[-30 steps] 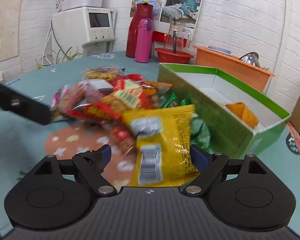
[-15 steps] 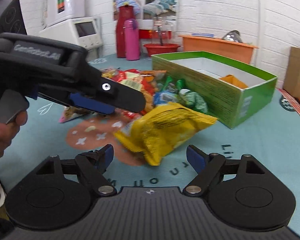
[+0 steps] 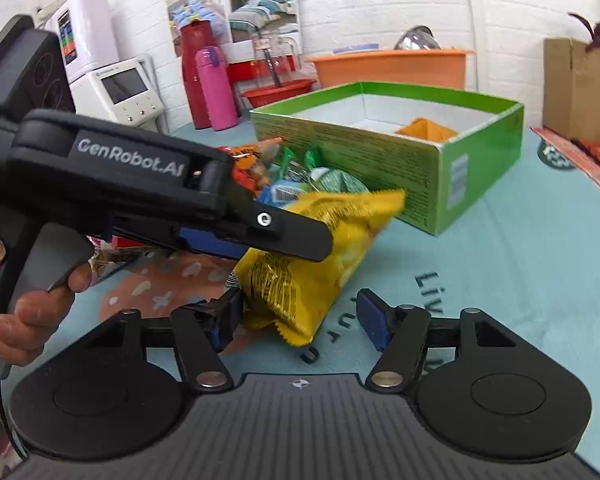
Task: Organize snacks
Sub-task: 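Grasp the yellow chip bag from the pile with the left tool, then carry the yellow chip bag into the green box and open the left tool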
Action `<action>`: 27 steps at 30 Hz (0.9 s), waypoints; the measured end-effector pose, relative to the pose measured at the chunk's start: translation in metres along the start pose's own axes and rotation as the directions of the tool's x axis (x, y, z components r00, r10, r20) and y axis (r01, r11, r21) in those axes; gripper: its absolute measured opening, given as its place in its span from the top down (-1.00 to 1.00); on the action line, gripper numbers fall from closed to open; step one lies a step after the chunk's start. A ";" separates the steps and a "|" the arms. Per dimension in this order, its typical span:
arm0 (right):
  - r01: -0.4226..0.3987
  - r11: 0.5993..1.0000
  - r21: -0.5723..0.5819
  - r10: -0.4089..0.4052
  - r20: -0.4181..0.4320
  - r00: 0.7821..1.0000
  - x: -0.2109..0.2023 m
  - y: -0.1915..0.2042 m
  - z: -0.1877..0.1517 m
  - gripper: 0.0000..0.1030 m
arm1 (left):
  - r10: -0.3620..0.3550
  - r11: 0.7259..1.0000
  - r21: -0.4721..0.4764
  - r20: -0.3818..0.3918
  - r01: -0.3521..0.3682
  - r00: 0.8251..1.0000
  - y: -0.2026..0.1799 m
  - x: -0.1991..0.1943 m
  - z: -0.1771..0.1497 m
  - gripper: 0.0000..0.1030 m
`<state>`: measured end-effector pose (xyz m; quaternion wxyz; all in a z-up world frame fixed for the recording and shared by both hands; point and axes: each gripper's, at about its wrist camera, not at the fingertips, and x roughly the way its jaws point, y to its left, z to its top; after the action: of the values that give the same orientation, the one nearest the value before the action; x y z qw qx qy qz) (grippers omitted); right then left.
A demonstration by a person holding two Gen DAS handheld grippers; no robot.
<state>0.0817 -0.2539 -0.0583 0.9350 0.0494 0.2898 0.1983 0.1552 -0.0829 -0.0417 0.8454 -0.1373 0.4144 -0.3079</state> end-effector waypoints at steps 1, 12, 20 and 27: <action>-0.002 1.000 0.008 0.002 0.002 1.000 -0.002 -0.002 0.000 -0.91 | -0.005 1.000 -0.001 -0.005 0.005 1.000 0.000 0.002 0.000 -0.23; -0.008 1.000 0.013 0.008 0.027 1.000 0.000 -0.002 0.005 -0.51 | -0.024 0.999 -0.028 -0.006 0.024 1.000 0.004 0.008 -0.001 -0.11; 0.016 1.000 -0.023 -0.015 0.068 0.998 -0.017 0.003 0.010 -0.27 | -0.015 0.999 0.032 0.079 0.013 0.997 -0.022 -0.013 -0.004 -0.02; 0.024 0.996 -0.084 -0.009 0.178 0.984 -0.034 0.006 0.038 -0.27 | -0.029 0.994 0.106 0.178 0.010 0.984 -0.044 -0.035 0.022 -0.02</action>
<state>0.0756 -0.2606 -0.0077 0.9600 0.0242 0.1970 0.1977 0.1381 -0.0957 0.0148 0.8821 -0.1240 0.3187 -0.3238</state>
